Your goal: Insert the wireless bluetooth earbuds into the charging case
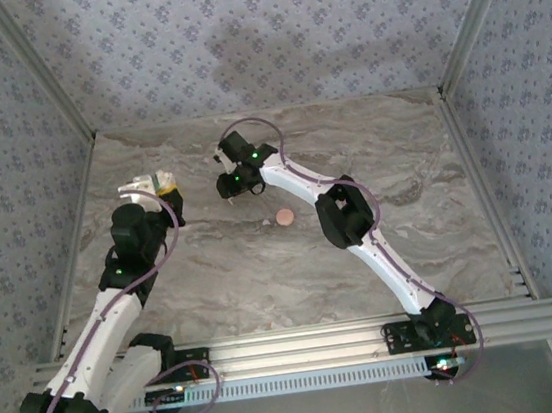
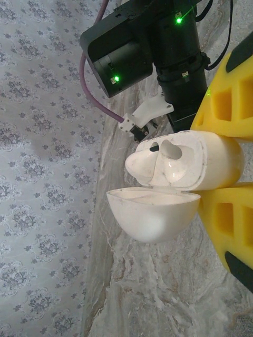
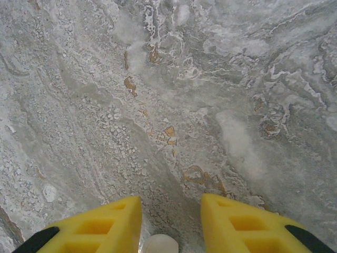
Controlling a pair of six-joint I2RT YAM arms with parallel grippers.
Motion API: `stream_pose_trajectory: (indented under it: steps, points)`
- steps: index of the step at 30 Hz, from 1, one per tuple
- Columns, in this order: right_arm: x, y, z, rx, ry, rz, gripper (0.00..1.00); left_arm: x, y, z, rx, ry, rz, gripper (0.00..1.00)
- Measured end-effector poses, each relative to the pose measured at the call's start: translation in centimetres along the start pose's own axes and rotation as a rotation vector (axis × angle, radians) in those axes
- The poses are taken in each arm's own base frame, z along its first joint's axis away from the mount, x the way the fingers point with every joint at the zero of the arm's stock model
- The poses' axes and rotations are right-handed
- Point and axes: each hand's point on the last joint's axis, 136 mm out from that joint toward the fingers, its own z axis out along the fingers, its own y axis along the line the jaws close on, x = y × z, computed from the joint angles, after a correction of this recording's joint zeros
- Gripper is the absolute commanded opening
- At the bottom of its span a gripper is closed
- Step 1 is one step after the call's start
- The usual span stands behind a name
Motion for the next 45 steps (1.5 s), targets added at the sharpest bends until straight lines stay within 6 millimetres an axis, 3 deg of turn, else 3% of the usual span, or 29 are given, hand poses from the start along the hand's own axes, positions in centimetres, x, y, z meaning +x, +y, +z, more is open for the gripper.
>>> stream_pose_trajectory:
  steps: [18, 25, 38, 45]
  points:
    - [1.3, 0.0, -0.5, 0.065, 0.021, -0.08, 0.24, 0.0, 0.0, -0.2, -0.001, 0.0, 0.0, 0.14]
    - [3.8, 0.7, -1.7, 0.063, 0.088, -0.128, 0.24, -0.2, 0.2, -0.3, -0.006, -0.004, -0.002, 0.14]
    - [10.9, 1.7, -5.7, 0.001, 0.265, -0.25, 0.31, -0.6, 0.1, -0.9, 0.0, -0.024, -0.003, 0.14]
    - [9.1, 2.7, -7.6, -0.012, 0.217, -0.228, 0.38, -0.7, 0.1, -1.1, 0.001, -0.028, -0.003, 0.14]
